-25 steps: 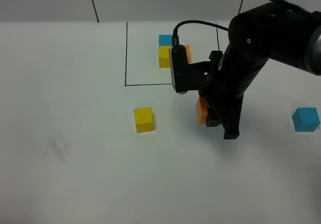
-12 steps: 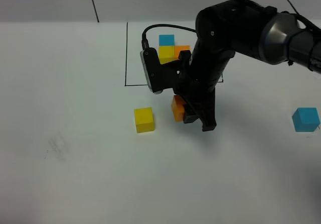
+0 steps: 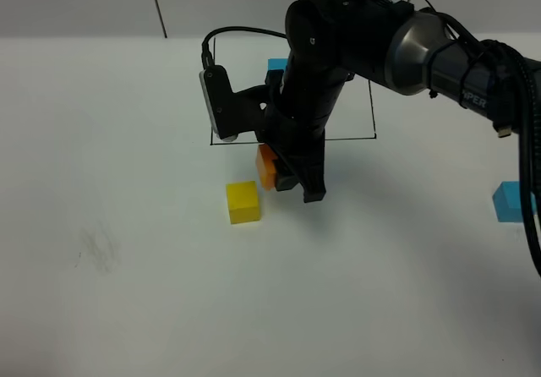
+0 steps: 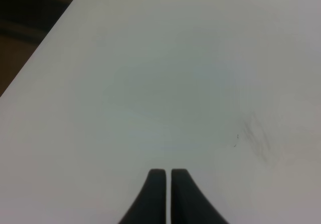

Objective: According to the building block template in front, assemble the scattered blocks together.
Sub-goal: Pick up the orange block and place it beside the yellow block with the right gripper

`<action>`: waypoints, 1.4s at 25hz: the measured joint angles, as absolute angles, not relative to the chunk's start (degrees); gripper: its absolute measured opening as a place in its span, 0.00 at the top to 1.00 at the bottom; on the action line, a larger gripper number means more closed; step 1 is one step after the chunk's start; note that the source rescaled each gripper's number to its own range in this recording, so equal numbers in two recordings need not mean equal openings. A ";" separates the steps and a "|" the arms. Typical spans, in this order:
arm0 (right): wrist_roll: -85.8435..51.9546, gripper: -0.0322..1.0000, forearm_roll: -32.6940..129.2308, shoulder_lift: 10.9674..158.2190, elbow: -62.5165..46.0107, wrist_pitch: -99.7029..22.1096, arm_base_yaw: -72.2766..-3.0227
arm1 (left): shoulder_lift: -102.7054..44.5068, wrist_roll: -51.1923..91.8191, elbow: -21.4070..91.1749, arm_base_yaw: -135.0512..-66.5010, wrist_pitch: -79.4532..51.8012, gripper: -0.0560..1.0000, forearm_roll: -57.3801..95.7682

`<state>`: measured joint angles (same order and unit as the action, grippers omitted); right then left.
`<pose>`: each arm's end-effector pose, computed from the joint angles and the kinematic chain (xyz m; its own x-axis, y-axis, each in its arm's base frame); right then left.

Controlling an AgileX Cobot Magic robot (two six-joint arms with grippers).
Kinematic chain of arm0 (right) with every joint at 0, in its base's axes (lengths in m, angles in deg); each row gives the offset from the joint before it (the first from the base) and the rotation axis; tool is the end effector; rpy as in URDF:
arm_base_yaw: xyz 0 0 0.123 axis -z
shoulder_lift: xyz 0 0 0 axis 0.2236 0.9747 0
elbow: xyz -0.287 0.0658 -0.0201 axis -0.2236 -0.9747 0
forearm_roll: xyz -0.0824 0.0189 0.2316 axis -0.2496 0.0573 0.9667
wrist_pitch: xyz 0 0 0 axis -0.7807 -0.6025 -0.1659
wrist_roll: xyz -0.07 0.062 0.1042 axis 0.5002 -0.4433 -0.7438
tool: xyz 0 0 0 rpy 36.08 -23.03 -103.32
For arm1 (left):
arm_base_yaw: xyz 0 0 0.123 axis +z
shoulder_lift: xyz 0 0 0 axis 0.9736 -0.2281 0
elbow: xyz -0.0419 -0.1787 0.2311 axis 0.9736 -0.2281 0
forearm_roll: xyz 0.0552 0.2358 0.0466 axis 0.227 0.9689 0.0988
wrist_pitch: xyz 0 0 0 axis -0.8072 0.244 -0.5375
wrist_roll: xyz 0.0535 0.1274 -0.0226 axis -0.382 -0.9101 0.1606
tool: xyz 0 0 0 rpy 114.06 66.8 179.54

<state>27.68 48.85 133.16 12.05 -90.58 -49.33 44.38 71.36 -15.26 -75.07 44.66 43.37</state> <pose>0.3595 0.2875 0.1690 0.1953 -0.9572 -0.2134 -0.9752 -0.1666 -0.1454 0.0182 0.0237 0.2552 -0.4098 -0.2175 -0.8859 -0.2669 0.9572 -0.1116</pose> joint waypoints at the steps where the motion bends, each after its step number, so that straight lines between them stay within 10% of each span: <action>1: 25.80 0.47 48.77 133.57 12.47 -90.19 -49.67 | 44.38 71.36 -15.26 -75.07 44.66 0.94 43.37; 35: 17.09 0.47 45.82 140.77 12.88 -88.48 -50.24 | 44.38 71.36 -15.26 -75.07 44.66 0.94 43.37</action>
